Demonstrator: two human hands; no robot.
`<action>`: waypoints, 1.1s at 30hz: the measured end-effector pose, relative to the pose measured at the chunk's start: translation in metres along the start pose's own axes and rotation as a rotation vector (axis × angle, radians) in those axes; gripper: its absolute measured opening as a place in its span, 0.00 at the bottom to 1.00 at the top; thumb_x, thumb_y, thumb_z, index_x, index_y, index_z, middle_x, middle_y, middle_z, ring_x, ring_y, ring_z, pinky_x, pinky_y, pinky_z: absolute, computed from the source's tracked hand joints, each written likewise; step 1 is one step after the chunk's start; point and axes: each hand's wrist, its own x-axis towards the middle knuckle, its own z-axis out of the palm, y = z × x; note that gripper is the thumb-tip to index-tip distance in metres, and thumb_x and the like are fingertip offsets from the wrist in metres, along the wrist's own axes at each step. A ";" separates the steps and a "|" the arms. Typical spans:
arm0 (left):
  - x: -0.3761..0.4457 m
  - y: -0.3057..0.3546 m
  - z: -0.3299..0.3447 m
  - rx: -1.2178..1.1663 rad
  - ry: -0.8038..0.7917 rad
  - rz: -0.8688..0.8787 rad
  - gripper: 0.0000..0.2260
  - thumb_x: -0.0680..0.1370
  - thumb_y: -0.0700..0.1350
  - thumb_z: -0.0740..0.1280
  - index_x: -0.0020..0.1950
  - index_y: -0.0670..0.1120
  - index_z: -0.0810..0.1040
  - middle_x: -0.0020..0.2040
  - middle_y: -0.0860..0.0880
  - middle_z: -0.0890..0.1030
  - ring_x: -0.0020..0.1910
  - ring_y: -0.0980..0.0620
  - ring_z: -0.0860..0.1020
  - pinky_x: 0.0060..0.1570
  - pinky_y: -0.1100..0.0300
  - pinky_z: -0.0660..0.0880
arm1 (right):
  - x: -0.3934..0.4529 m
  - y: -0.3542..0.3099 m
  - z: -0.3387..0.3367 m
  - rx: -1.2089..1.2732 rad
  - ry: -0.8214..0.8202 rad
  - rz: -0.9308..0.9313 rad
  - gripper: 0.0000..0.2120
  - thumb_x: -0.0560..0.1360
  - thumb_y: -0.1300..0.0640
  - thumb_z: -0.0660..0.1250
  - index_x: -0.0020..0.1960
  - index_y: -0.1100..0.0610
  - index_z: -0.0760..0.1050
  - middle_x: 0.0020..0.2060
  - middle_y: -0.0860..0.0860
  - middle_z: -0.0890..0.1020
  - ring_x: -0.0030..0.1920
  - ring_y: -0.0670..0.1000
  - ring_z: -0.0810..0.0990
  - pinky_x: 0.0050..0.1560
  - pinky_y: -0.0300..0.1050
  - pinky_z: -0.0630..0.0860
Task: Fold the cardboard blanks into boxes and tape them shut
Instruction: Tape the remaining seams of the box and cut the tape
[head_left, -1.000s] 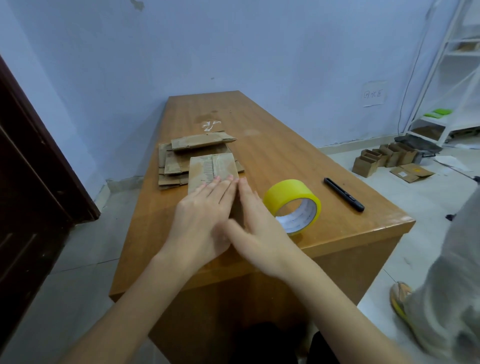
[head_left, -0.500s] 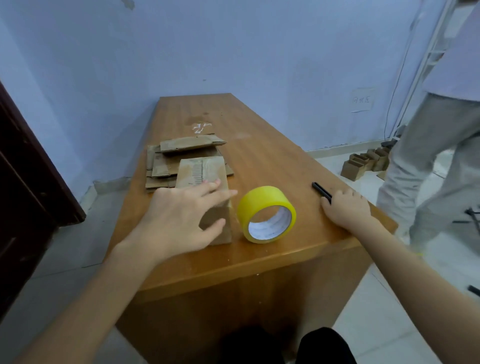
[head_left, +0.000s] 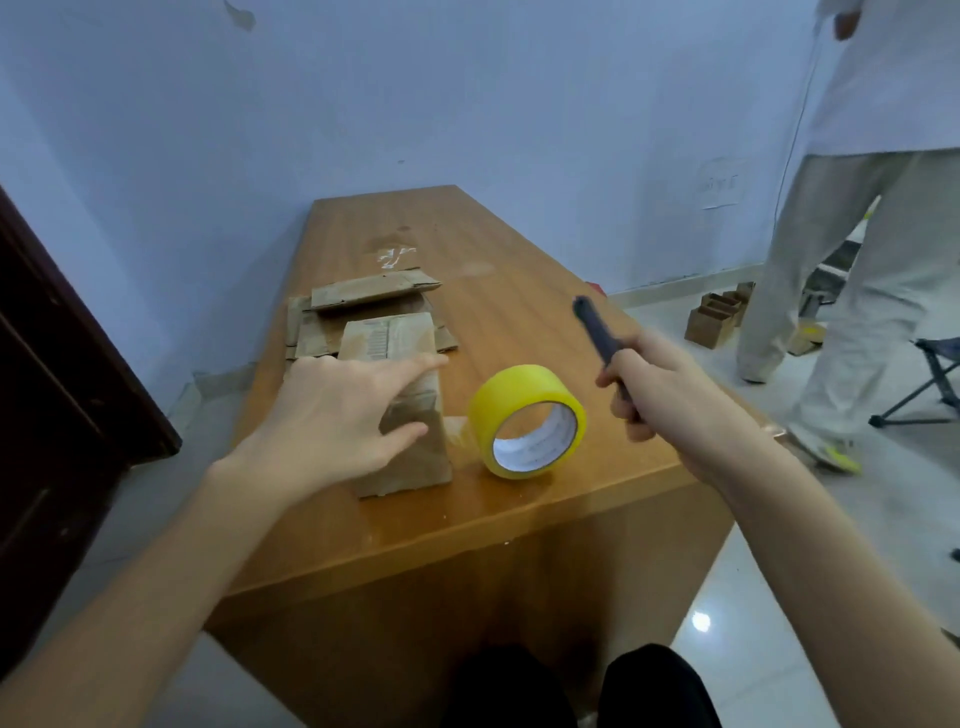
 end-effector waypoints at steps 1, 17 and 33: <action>0.000 0.001 0.002 0.003 0.002 -0.004 0.22 0.67 0.55 0.74 0.60 0.53 0.80 0.42 0.54 0.85 0.30 0.51 0.81 0.25 0.69 0.60 | -0.017 -0.011 0.003 0.111 -0.121 0.013 0.08 0.78 0.66 0.53 0.48 0.60 0.70 0.29 0.52 0.71 0.27 0.50 0.68 0.24 0.39 0.64; -0.001 -0.009 -0.003 -0.105 -0.056 0.038 0.18 0.69 0.51 0.66 0.57 0.55 0.81 0.53 0.56 0.82 0.27 0.58 0.78 0.26 0.73 0.51 | -0.060 -0.022 0.069 -0.468 -0.096 -0.173 0.15 0.83 0.51 0.51 0.66 0.51 0.70 0.53 0.50 0.79 0.53 0.55 0.76 0.47 0.47 0.71; -0.003 -0.007 -0.005 -0.109 -0.108 -0.036 0.16 0.74 0.44 0.70 0.60 0.54 0.79 0.56 0.56 0.81 0.34 0.55 0.81 0.26 0.72 0.54 | -0.105 0.002 0.061 -0.296 -0.173 -0.334 0.23 0.74 0.45 0.50 0.63 0.46 0.73 0.37 0.42 0.79 0.40 0.46 0.78 0.42 0.44 0.73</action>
